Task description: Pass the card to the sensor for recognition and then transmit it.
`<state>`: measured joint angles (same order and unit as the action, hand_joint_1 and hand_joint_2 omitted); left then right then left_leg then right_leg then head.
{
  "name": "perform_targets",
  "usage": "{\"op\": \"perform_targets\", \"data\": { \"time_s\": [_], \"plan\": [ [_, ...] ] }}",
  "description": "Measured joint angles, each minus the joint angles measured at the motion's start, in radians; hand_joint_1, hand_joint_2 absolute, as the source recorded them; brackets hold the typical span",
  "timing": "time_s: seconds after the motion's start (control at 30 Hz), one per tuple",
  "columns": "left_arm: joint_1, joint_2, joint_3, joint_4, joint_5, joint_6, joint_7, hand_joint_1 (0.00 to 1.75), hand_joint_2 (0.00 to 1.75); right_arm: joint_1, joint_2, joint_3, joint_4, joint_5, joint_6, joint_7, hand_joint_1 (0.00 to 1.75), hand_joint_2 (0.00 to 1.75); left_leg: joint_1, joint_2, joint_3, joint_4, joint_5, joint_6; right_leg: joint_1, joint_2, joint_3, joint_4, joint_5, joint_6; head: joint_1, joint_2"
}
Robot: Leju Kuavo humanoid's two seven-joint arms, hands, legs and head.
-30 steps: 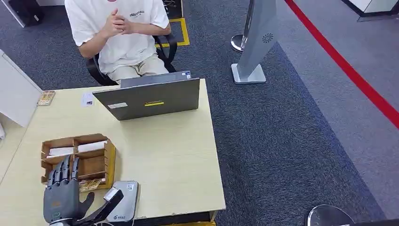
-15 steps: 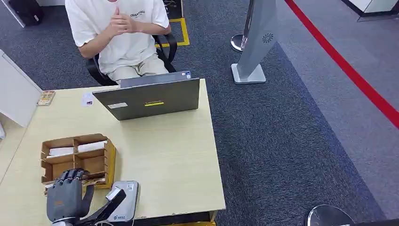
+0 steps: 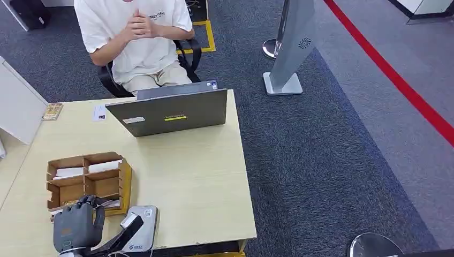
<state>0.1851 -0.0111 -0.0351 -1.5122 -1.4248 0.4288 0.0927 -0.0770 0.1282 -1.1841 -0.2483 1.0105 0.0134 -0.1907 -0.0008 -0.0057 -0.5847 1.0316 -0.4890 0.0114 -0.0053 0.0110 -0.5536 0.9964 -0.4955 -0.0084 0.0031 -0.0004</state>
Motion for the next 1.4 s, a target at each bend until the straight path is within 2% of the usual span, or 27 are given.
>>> {"op": "perform_targets", "data": {
  "time_s": [0.2,0.37,0.47,0.53,0.67,0.8,0.9,0.97,1.03,1.13,1.3,1.4],
  "plan": [
    [0.013,0.006,-0.031,-0.065,-0.019,-0.02,-0.006,1.75,1.75,0.001,0.0,0.0,0.0,-0.002,-0.003,0.003,0.0,1.75,0.0,0.0,0.0,0.0,0.0,0.0,0.0,0.0,0.0,0.0,0.0,0.0,0.0,0.0],
    [0.014,0.046,-0.101,-0.201,-0.041,-0.052,-0.006,1.75,1.75,0.002,0.002,0.0,0.0,-0.003,-0.006,0.005,0.0,1.75,0.0,0.0,0.0,0.0,0.0,0.0,0.0,0.0,0.0,0.0,0.0,0.0,0.0,0.0],
    [0.014,0.052,-0.107,-0.213,-0.042,-0.055,-0.006,1.75,1.75,0.002,0.003,0.0,0.0,-0.003,-0.006,0.005,0.0,1.75,0.0,0.0,0.0,0.0,0.0,0.0,0.0,0.0,0.0,0.0,0.0,0.0,0.0,0.0],
    [0.0,0.099,-0.162,-0.291,-0.058,-0.063,-0.019,1.75,1.75,0.003,0.005,-0.002,0.0,0.001,-0.011,0.005,0.0,1.75,0.0,0.0,0.0,0.0,0.0,0.0,0.0,0.0,0.0,0.0,0.0,0.0,0.0,0.0],
    [-0.04,0.173,-0.233,-0.375,-0.067,-0.085,-0.051,1.75,1.75,0.003,0.008,-0.002,0.0,0.007,-0.021,0.006,0.0,1.75,0.001,0.0,0.001,0.0,0.0,0.0,0.0,0.0,0.0,0.0,0.0,0.0,0.0,0.0],
    [-0.1,0.24,-0.287,-0.44,-0.029,-0.097,-0.06,1.75,1.75,0.003,0.01,-0.002,0.0,0.024,-0.024,0.013,0.0,1.75,0.001,0.0,0.001,0.0,0.001,-0.001,0.0,0.0,0.0,0.001,0.0,0.0,0.0,0.0],
    [-0.158,0.263,-0.303,-0.46,-0.018,-0.093,-0.059,1.75,1.75,0.002,0.011,-0.002,0.0,0.035,-0.023,0.015,0.0,1.75,0.001,0.0,0.001,0.0,0.001,-0.001,0.0,0.0,0.001,0.001,0.0,0.0,0.0,0.0],
    [-0.203,0.265,-0.305,-0.461,-0.042,-0.072,-0.034,1.75,1.75,0.003,0.011,0.003,0.0,0.064,-0.019,0.015,0.0,1.75,0.001,0.0,0.001,0.0,0.001,-0.001,0.0,0.0,0.0,0.001,0.0,0.0,0.0,0.0],
    [-0.294,0.261,-0.303,-0.427,-0.069,-0.026,-0.008,1.75,1.75,0.001,0.011,0.021,0.001,0.107,-0.016,0.016,0.0,1.75,0.001,-0.004,0.001,0.0,0.003,-0.001,0.0,-0.004,0.002,0.001,0.001,0.0,0.0,0.0],
    [-0.426,0.244,-0.28,-0.316,-0.071,0.021,-0.006,1.75,1.75,-0.008,0.013,0.052,0.005,0.15,-0.016,0.024,0.0,1.75,0.001,-0.005,0.002,0.0,0.004,-0.001,0.0,-0.005,0.003,0.001,0.002,-0.001,0.0,0.0],
    [-0.613,0.214,-0.232,-0.071,-0.094,0.095,-0.008,1.75,1.75,-0.018,0.016,0.1,0.012,0.198,-0.013,0.05,0.0,1.75,0.001,-0.005,0.002,0.0,0.006,-0.002,0.0,-0.004,0.002,0.002,0.004,-0.003,0.001,0.0],
    [-0.735,0.212,-0.207,0.151,-0.107,0.178,0.002,1.75,1.75,-0.029,0.016,0.131,0.016,0.221,-0.004,0.071,0.0,1.75,0.001,-0.004,0.002,0.0,0.007,-0.002,0.0,-0.003,0.002,0.002,0.004,-0.003,0.0,0.0]
  ]
}}
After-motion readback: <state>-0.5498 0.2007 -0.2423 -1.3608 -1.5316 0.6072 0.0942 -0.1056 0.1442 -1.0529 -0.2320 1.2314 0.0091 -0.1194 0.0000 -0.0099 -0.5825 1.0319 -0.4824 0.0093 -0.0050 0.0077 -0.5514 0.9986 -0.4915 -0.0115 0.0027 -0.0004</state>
